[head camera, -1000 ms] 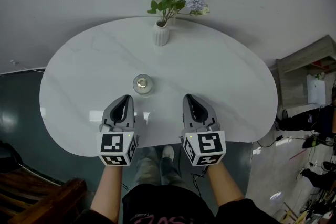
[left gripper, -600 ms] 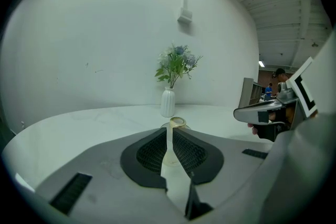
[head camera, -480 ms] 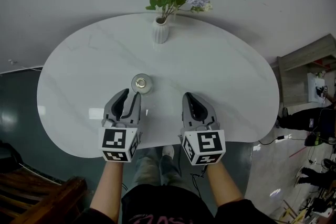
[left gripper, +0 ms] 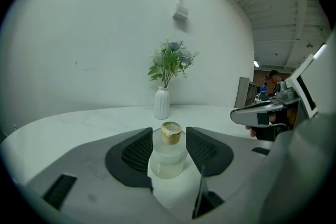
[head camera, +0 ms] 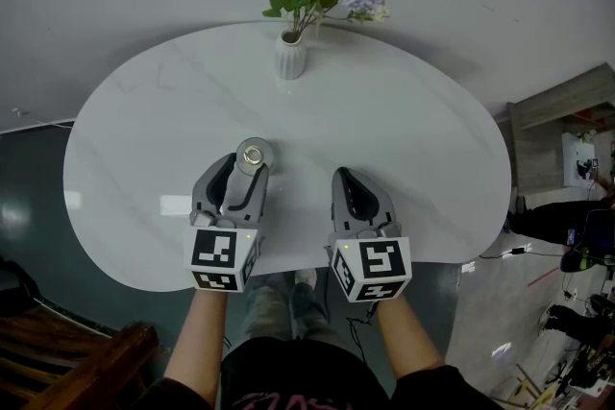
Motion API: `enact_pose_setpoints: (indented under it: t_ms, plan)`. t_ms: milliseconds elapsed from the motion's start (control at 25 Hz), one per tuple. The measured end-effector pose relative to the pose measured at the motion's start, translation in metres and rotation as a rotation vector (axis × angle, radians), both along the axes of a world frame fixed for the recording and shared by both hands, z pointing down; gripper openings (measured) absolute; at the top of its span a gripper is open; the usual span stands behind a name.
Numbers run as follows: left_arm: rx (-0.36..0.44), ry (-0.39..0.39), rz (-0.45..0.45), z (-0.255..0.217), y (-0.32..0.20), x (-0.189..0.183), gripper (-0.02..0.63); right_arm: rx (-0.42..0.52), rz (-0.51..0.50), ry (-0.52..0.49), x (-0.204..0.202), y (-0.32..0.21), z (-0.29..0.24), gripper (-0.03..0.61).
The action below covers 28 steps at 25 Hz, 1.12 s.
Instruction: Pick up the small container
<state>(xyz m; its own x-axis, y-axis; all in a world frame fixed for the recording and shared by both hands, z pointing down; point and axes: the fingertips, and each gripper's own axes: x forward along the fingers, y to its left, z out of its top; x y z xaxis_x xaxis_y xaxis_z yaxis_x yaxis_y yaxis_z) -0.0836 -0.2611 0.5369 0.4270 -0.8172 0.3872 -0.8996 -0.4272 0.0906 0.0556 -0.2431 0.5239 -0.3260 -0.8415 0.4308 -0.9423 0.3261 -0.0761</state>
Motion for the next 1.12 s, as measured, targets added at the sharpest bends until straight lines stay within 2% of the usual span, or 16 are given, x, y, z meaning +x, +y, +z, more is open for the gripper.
enact_pose_setpoints:
  t_ms: [520, 1120]
  plan:
    - [-0.002, 0.008, -0.003, 0.005, -0.016, 0.006, 0.181, -0.013, 0.019, -0.006, 0.006, -0.010, 0.006, 0.066]
    - [0.031, -0.033, -0.013, 0.006, -0.016, 0.004, 0.179, -0.023, 0.029, -0.004, 0.008, -0.011, 0.010, 0.066]
